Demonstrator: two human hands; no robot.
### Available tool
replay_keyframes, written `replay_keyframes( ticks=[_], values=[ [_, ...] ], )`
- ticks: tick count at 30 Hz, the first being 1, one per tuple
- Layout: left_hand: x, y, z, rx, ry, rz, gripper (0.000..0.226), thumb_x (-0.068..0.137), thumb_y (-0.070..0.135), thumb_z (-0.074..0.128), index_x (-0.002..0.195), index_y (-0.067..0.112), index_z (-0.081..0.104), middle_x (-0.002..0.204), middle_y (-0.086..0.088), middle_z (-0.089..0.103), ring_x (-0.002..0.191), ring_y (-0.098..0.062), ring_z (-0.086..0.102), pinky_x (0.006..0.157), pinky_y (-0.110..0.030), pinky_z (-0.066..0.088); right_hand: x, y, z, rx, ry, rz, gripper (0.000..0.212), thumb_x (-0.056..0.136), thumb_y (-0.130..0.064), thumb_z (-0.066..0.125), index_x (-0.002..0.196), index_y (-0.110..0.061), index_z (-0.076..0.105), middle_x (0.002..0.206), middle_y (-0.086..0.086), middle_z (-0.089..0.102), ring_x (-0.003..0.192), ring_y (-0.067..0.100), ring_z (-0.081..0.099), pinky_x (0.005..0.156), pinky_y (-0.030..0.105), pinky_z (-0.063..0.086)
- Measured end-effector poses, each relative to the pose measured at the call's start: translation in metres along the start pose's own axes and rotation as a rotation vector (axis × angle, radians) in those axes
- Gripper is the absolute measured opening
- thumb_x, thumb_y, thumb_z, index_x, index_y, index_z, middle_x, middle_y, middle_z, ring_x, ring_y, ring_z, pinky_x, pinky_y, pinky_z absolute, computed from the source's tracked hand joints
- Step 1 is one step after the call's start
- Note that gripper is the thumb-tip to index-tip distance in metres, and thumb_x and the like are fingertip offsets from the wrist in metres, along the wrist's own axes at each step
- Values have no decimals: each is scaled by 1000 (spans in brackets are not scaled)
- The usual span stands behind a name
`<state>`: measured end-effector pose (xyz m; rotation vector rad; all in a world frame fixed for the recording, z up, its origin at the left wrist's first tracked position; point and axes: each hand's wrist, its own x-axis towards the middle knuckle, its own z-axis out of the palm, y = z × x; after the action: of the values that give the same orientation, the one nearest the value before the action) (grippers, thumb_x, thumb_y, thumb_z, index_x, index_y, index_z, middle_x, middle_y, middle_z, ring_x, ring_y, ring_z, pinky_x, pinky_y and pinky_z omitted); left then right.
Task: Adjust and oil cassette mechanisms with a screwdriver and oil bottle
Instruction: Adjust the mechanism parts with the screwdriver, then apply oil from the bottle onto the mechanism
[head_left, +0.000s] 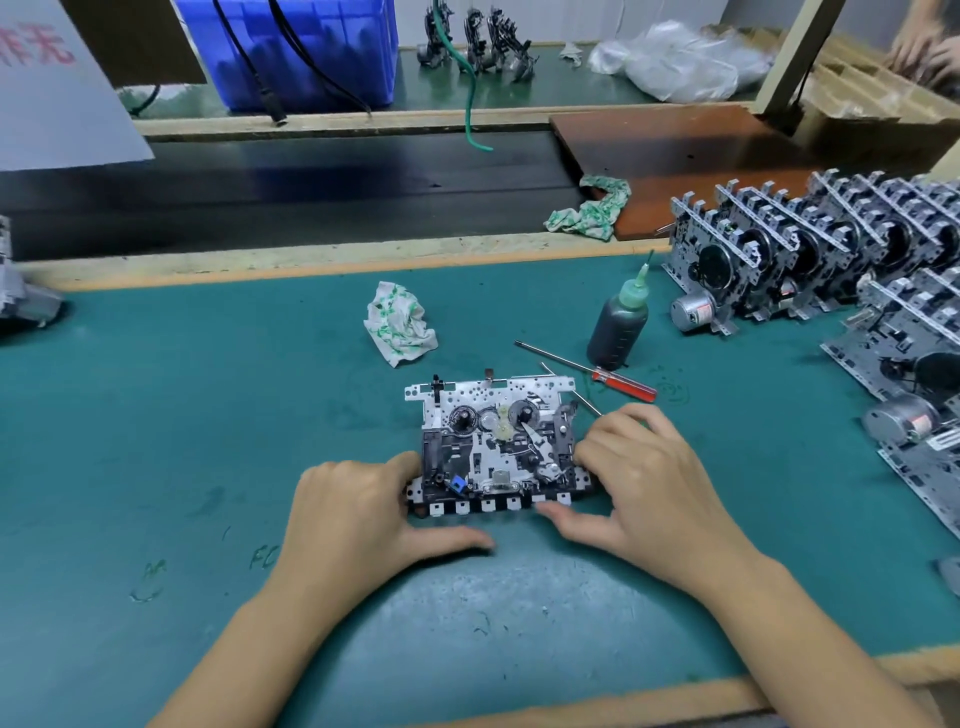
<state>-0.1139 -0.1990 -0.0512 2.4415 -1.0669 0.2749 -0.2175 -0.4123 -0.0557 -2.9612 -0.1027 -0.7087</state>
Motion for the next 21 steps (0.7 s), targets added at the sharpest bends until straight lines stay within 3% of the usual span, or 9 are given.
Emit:
replay_keyframes(
  ticks=[5,8,11,15,17,19,21],
  values=[
    [0,7,6,44,25,-154,66,61,80,42,47,16,48,31,-2,42,32,-28,46,37,-27,33,7,0,-3,28,5,112,50,82,-54,47,77,-9,66,72,-1,62,76,22,59,90,33,34],
    [1,8,6,27,21,-228,71,56,86,42,52,17,58,33,-2,44,37,-30,48,41,-26,36,15,4,-12,221,93,391,50,83,-57,43,101,-17,66,84,-7,65,87,17,57,89,30,32],
    [0,9,4,34,-9,-181,65,55,86,45,53,22,60,31,0,42,33,-27,48,39,-23,32,24,19,-20,442,291,709,32,86,-45,58,110,-24,55,95,-9,63,91,15,56,79,31,38],
    [-1,11,4,87,-52,-134,70,60,84,37,53,19,61,30,2,40,31,-23,47,34,-22,29,47,40,-19,588,178,905,57,82,-28,71,129,-22,40,111,-5,52,99,12,50,81,24,37],
    [-1,12,4,103,-56,-133,72,59,86,36,53,19,62,31,2,40,31,-22,47,33,-22,29,59,44,-10,750,124,981,58,82,-22,73,129,-19,40,112,-4,50,92,8,52,71,13,40],
    [-2,13,3,113,-46,-125,72,58,88,36,52,20,61,31,3,40,31,-20,47,33,-20,28,66,45,0,860,139,1031,45,82,-18,73,118,-16,46,113,1,55,88,6,54,59,6,40],
    [-3,14,3,111,-39,-120,72,58,89,35,52,21,60,32,4,40,32,-19,47,33,-20,27,66,45,8,822,171,1033,37,84,-21,71,113,-13,50,111,2,60,94,10,57,69,13,42]
  ],
)
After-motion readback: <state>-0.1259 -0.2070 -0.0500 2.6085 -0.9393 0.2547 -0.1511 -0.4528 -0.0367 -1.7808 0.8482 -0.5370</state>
